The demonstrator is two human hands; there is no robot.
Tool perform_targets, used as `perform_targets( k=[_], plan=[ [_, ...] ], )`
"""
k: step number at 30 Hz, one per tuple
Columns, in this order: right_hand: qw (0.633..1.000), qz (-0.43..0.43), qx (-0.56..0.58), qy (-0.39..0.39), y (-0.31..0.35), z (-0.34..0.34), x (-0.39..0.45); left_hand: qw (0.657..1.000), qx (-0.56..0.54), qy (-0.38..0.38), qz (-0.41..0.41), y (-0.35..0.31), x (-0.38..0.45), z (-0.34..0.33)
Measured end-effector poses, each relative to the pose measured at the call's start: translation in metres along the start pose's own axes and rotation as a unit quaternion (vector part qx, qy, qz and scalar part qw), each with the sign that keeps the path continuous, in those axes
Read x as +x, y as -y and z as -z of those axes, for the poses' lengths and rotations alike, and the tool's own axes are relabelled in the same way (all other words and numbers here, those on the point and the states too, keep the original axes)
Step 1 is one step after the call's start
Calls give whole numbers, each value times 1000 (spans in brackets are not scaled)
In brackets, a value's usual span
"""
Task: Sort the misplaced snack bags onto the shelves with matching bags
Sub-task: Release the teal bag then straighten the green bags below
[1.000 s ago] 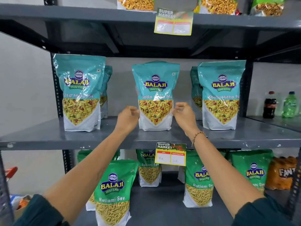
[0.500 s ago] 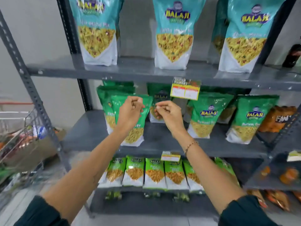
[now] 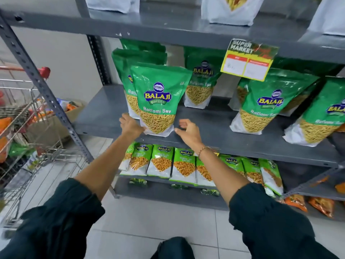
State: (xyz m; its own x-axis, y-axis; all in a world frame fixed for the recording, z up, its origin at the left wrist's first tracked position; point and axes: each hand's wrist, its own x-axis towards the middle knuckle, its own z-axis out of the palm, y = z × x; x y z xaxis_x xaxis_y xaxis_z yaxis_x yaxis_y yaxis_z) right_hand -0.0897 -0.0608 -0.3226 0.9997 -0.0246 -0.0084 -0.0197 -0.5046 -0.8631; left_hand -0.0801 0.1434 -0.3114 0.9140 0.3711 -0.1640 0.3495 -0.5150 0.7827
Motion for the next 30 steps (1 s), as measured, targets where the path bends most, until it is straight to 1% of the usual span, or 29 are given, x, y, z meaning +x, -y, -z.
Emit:
perform_targets(
  k=[3, 6, 8, 11, 13, 18, 21, 25, 30],
  plan=[
    [998, 8, -45, 51, 2, -11, 20, 995, 11, 73, -60, 5, 19, 4],
    [997, 31, -20, 62, 1, -18, 33, 990, -2, 114, -83, 11, 31, 4],
    [998, 38, 5, 54, 1, -21, 37, 989, 8, 111, -93, 10, 34, -1],
    [996, 22, 84, 37, -11, -18, 44, 993, 12, 59, -104, -1, 30, -12],
    [992, 13, 124, 36, -26, -3, 48, 992, 8, 54, -117, -10, 25, -24],
    [989, 7, 151, 7, -53, 56, 59, 985, -8, 95, -143, -53, 18, -67],
    [991, 1, 135, -17, -64, 81, 71, 983, -26, 106, -150, -75, 22, -93],
    [991, -4, 127, -32, -72, 97, 84, 983, -49, 108, -141, -90, 28, -113],
    [993, -6, 119, -20, -77, 101, 94, 983, -56, 114, -131, -91, 32, -126]
  ],
)
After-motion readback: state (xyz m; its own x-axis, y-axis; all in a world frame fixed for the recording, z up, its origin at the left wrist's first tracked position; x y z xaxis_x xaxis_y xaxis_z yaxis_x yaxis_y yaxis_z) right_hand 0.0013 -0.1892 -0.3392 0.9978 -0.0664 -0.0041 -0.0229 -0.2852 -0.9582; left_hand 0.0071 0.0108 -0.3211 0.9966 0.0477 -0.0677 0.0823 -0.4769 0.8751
